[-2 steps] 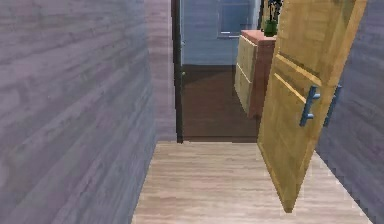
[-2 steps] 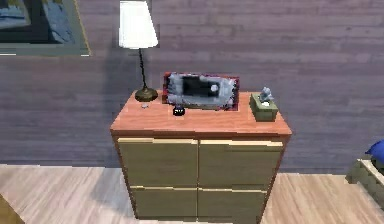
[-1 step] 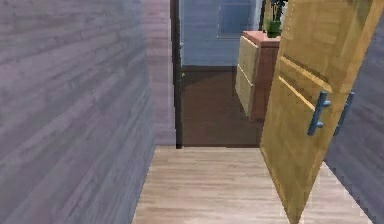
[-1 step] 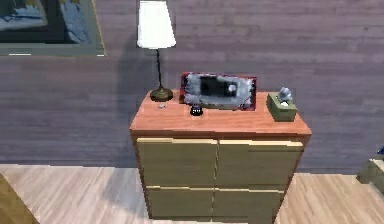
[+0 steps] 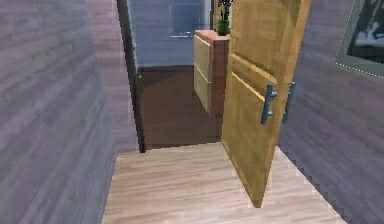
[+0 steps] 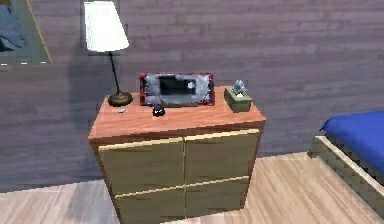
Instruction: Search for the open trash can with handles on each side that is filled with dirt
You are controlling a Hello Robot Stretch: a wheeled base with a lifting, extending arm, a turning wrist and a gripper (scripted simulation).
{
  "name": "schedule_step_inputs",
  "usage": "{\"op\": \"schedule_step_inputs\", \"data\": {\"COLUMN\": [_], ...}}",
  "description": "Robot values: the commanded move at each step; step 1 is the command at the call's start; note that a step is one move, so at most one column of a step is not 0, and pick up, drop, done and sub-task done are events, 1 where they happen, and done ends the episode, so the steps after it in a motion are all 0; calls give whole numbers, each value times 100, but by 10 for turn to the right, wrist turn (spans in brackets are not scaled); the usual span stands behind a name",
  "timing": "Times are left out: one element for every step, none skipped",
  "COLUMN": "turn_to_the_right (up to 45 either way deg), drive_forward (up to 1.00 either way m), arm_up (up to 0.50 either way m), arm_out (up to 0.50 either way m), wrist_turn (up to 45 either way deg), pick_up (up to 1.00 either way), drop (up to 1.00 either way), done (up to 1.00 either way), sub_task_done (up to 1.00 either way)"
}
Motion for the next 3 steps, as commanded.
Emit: {"op": "schedule_step_inputs", "data": {"turn_to_the_right": [0, 0, -90], "drive_forward": [100, 65, 0], "arm_up": [0, 0, 0], "arm_out": [0, 0, 0], "wrist_turn": [0, 0, 0], "pick_up": [0, 0, 0], "drop": [0, 0, 0], "done": [0, 0, 0], "sub_task_done": [0, 0, 0]}}
